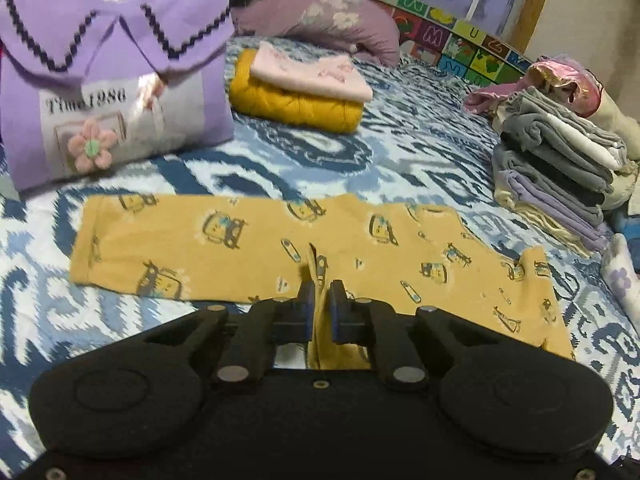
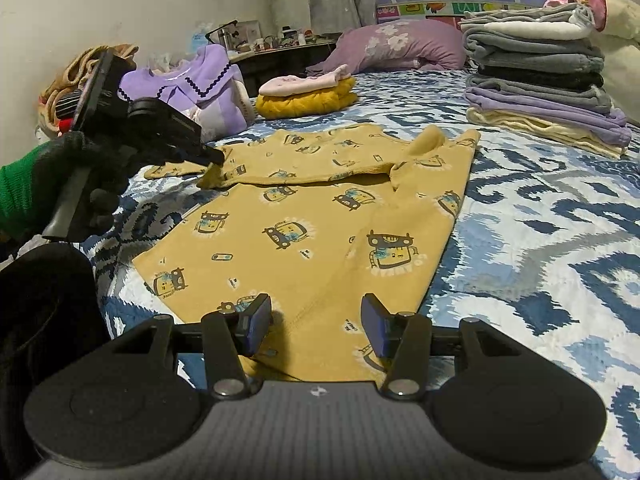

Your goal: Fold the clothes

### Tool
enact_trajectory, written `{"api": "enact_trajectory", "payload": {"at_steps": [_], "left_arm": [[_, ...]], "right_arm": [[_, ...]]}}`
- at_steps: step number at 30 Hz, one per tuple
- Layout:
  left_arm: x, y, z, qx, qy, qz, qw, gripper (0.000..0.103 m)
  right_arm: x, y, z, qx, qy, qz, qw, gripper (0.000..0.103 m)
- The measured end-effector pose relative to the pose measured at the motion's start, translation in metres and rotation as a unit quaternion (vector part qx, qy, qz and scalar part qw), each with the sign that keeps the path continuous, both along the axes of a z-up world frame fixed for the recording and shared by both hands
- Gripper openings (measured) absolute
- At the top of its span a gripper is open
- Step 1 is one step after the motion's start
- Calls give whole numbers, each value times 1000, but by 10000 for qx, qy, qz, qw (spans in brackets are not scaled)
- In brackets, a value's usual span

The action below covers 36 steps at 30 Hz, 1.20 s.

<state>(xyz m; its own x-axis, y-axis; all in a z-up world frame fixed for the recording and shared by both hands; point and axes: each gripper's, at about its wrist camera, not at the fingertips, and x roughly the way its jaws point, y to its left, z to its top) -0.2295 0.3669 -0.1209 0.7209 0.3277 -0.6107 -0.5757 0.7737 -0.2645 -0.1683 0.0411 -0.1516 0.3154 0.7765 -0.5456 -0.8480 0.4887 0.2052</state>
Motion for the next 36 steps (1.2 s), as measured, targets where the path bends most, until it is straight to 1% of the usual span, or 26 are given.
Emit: {"api": "enact_trajectory", "payload": {"at_steps": [1, 3, 6, 8, 11, 12, 14, 16, 17, 18, 19, 20, 21, 23, 24, 25, 26, 27, 29, 31, 34, 36], "left_arm": [[-2, -3, 5, 22, -90, -49, 9999, 1], [-4, -12, 18, 92, -308, -198, 9993, 1], [-2, -37, 40, 362, -531, -567, 9963, 1], [0, -55, 54, 494, -698, -843, 9928, 1], [0, -76, 68, 609, -937, -1175, 9868, 1], [0, -83, 72, 707, -983, -1333, 9836, 1], [1, -101, 78, 924, -970, -1676, 9767, 1], [2, -121, 80, 1090, -934, -2152, 9660, 1], [1, -134, 79, 1251, -887, -2471, 9568, 1], [-1, -146, 77, 1416, -840, -2798, 9458, 1], [-5, -160, 74, 1600, -785, -3174, 9314, 1], [-11, -175, 69, 1790, -688, -3573, 9141, 1], [-15, -189, 61, 1998, -550, -3891, 8976, 1], [-24, -214, 46, 2388, -277, -4468, 8617, 1], [-25, -220, 37, 2494, -178, -4602, 8519, 1], [-26, -224, 29, 2500, -127, -4674, 8479, 1], [-26, -227, 22, 2508, -85, -4728, 8446, 1], [-26, -228, 15, 2515, -69, -4723, 8448, 1], [-24, -228, 6, 2446, -54, -4665, 8500, 1], [-24, -228, 2, 2353, -115, -4657, 8530, 1], [-28, -236, 3, 2492, -194, -4733, 8447, 1], [-33, -235, 11, 2410, -361, -4735, 8464, 1]], "right_arm": [[1, 0, 0, 8, 18, -1, 10000, 51], [5, -2, 2, 98, 166, -35, 9998, 51], [18, -13, 4, 414, 577, -224, 9972, 51], [29, -24, 4, 681, 941, -430, 9923, 51], [48, -44, 0, 1172, 1593, -818, 9768, 51], [53, -51, -2, 1295, 1765, -960, 9710, 51], [61, -64, -7, 1567, 2134, -1188, 9570, 51], [69, -78, -12, 1886, 2478, -1368, 9404, 51], [72, -85, -15, 2020, 2614, -1455, 9326, 51], [76, -91, -18, 2143, 2743, -1541, 9247, 51], [79, -97, -22, 2278, 2889, -1638, 9153, 51], [82, -103, -26, 2419, 3041, -1719, 9052, 51], [85, -108, -30, 2558, 3194, -1768, 8952, 51], [89, -115, -37, 2819, 3498, -1756, 8760, 52], [90, -117, -40, 2920, 3625, -1701, 8686, 53], [90, -118, -42, 2992, 3709, -1648, 8636, 54], [90, -116, -43, 2994, 3736, -1602, 8632, 55], [89, -114, -43, 2972, 3748, -1557, 8643, 56], [87, -110, -43, 2856, 3712, -1498, 8707, 56], [84, -104, -42, 2746, 3661, -1439, 8774, 56], [81, -99, -40, 2697, 3646, -1343, 8811, 56], [81, -98, -40, 2688, 3695, -1263, 8805, 57]]}}
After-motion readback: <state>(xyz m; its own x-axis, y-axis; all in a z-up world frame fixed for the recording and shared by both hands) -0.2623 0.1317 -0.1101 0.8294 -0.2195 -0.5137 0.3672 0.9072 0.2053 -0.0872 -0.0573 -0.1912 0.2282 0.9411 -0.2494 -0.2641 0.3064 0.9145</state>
